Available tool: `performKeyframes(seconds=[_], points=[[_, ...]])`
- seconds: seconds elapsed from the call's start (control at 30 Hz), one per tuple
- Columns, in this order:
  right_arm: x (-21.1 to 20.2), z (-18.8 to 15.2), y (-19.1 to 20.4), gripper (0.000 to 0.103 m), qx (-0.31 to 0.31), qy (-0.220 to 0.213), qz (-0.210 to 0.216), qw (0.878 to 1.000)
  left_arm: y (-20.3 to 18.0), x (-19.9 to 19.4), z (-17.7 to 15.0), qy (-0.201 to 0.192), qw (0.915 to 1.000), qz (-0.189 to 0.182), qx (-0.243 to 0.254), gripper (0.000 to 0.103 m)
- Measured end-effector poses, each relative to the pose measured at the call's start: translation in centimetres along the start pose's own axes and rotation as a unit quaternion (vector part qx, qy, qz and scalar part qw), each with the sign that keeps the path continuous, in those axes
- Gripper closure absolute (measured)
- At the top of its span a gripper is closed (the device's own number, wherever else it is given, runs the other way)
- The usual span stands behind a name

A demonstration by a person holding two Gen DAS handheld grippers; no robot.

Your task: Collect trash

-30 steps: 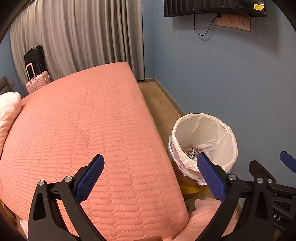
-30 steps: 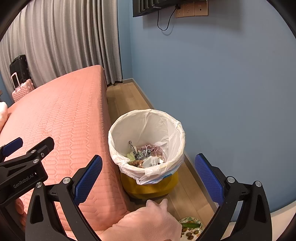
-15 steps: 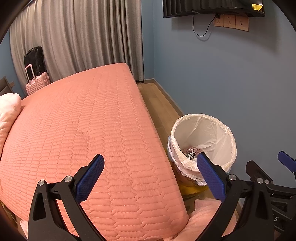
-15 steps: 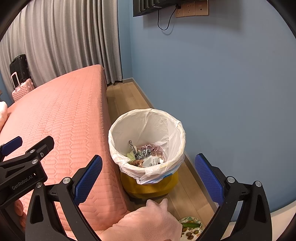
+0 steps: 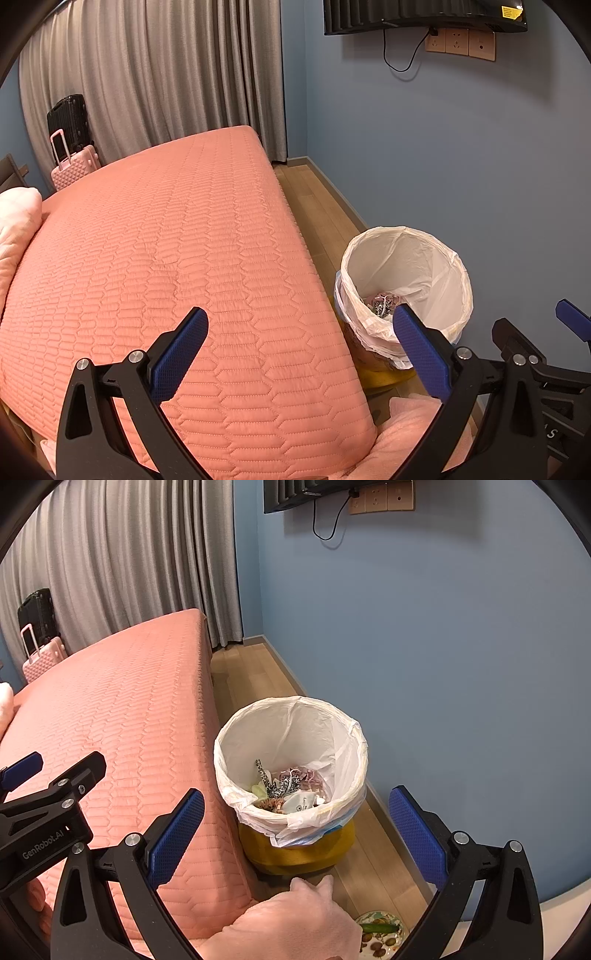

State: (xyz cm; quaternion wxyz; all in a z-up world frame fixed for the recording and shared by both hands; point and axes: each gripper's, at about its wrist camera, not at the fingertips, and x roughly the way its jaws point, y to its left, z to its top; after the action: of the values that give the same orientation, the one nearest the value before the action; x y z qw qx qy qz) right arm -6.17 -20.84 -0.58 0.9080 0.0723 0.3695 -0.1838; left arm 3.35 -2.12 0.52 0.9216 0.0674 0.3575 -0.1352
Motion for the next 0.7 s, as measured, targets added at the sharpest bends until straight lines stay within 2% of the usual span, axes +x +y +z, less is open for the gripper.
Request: performKeyframes(seconds=[0.7], points=[[0.09,-0.16,-0.14,0.006,0.002,0.000,-0.001,1.000,0.01,0.23,-0.13,0.008,0.9999,0.004,-0.008,0.007]])
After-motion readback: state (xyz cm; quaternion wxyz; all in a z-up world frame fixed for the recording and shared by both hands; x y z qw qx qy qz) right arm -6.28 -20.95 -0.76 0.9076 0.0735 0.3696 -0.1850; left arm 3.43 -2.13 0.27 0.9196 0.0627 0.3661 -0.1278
